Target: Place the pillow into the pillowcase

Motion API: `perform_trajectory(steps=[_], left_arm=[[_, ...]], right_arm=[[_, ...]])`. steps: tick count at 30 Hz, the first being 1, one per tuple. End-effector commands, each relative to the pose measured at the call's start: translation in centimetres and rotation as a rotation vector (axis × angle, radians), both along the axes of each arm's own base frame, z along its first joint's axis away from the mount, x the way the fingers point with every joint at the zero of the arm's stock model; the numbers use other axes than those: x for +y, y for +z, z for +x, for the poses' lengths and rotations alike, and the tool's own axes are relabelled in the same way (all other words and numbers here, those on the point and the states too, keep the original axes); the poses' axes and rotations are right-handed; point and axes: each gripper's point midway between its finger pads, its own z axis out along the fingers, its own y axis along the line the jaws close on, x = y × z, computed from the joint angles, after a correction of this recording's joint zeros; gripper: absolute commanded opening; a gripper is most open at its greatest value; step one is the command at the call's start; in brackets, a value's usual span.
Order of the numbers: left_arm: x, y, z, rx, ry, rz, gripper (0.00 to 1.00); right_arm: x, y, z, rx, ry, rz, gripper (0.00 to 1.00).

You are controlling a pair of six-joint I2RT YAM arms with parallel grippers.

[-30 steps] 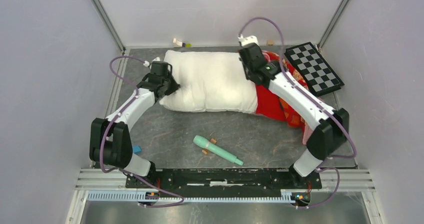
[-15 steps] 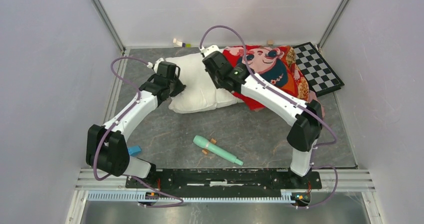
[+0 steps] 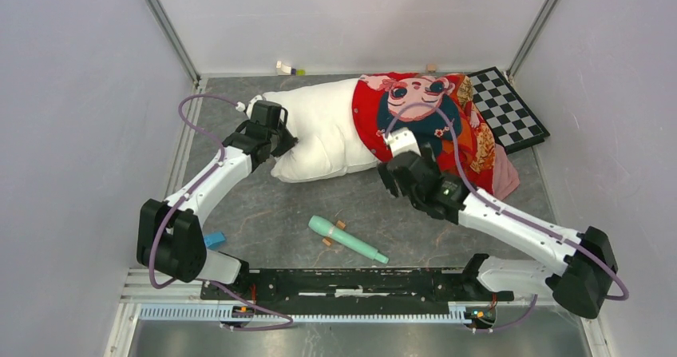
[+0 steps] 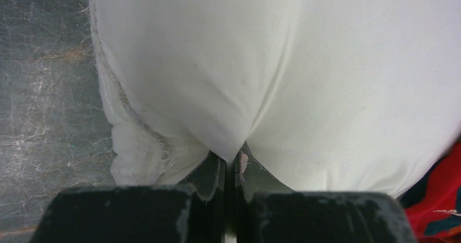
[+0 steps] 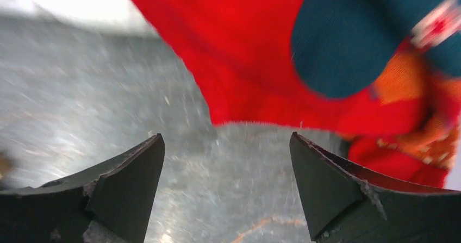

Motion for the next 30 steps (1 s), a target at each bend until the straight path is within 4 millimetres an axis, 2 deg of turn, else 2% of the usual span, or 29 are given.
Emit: perform_trajectory(steps=[1,4,9,14,16,18,19,20,21,23,24,26,29,30], left_arm=[[-1.1,1.2,-0.4,-0.022,-0.033,-0.049,0.03],[-1.1,1.2,-0.4,-0.021,-0.034,-0.043,0.02],[-0.9,1.3,-0.3,-0.023,-0.029,-0.035,0.02],[-0.8,1.3,0.0,-0.023,-0.025,-0.021,0.03],[-0.8,1.2,0.1,-0.023,-0.022,-0.016,0.02],[-0.8,1.3,0.3,-0.027,-0.026,-0.012,0.02],[-0.8,1.3,0.3,-0.024,-0.032,-0.007,0.03],[-0.9,1.4,0.4,-0.022,-0.038,-0.002,0.03],[-0.9,1.5,0.4,-0.023,-0.047,0.004,0.03],[-1.0,2.2,0.4,-0.035,-0.076,0.016,0.02],[-1.1,2.8,0.5,-0.048,-0.089,0.022,0.03],[-1.5,4.5,0.2,-0.079,-0.116,0.042,0.02],[-2.8,8.3,-0.3,-0.158,-0.164,0.081,0.03],[-3.4,9.8,-0.5,-0.188,-0.18,0.084,0.03]], right_arm=[[-1.5,-5.1,-0.6,0.004,-0.077,0.037,0.92],[-1.1,-6.9,-0.7,0.038,-0.096,0.087,0.92],[-3.4,-9.6,1.5,0.034,-0.217,0.179,0.92],[-2.1,-11.0,3.5,0.0,-0.208,0.247,0.98],[-2.4,-11.6,4.3,-0.001,-0.235,0.258,0.98],[-2.9,-11.0,5.1,-0.05,-0.256,0.27,0.97],[-3.1,-10.3,5.5,-0.076,-0.259,0.261,0.91],[-2.8,-9.0,6.1,-0.097,-0.248,0.256,0.8],[-2.7,-7.9,6.5,-0.109,-0.242,0.244,0.61],[-2.4,-4.8,7.0,-0.124,-0.24,0.193,0.14],[-1.8,-2.4,7.3,-0.152,-0.231,0.17,0.01],[0.2,2.1,7.1,-0.174,-0.165,0.15,0.0],[5.0,10.0,6.4,-0.221,-0.026,0.174,0.0],[6.2,11.9,6.1,-0.22,0.012,0.177,0.0]])
